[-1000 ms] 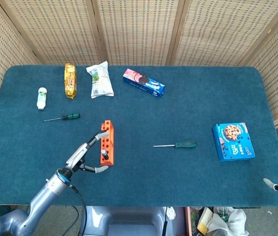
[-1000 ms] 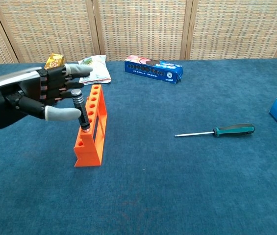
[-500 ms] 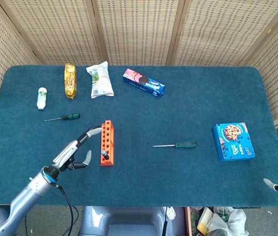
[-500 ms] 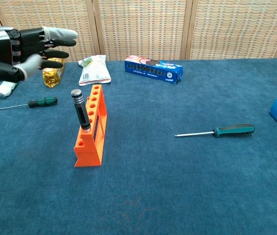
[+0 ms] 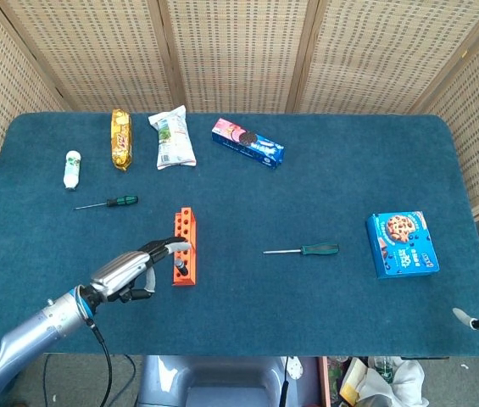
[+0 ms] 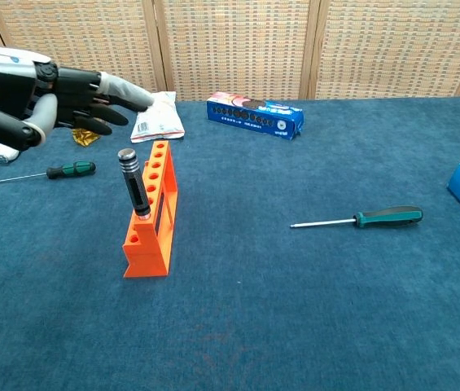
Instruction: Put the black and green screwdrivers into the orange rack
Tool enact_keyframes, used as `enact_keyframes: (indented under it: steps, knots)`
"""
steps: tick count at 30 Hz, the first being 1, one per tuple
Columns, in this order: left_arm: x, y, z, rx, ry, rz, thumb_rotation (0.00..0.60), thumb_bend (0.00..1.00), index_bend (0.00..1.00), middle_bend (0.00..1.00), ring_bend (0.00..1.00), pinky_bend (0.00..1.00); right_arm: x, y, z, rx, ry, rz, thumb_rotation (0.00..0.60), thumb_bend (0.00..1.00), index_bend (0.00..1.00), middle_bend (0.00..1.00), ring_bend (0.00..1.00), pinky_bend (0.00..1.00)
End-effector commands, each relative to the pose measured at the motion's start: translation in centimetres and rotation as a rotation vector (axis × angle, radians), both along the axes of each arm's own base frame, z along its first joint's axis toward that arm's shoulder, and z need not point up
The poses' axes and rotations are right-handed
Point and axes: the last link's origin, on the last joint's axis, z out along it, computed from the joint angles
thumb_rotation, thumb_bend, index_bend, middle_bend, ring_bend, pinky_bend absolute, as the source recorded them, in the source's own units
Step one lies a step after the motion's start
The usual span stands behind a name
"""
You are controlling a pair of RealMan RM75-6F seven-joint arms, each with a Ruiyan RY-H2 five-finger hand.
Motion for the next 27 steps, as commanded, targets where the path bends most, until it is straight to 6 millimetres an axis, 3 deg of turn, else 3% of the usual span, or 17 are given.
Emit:
enact_keyframes:
  steps: [1,19,27]
  knots:
    - [0.8,0.4,0.1,-0.044,-0.015,0.019,0.600,1.00,0.00,0.00,0.00,0.00,0.0,0.0,0.0,0.000,0.001,-0.001,0.600,0.00,0.00,0.00,0.00,0.00]
    - [1.7,-0.3,-2.1,-0.113,-0.055,-0.030,0.600,1.00,0.00,0.00,0.00,0.00,0.0,-0.1,-0.1,0.002,0.004,-0.004,0.600,0.00,0.00,0.00,0.00,0.00]
    - [1.9,-1.0,-2.2,-0.134,-0.058,-0.034,0.600,1.00,0.00,0.00,0.00,0.00,-0.1,-0.1,0.0,0.001,0.001,-0.005,0.600,0.00,0.00,0.00,0.00,0.00]
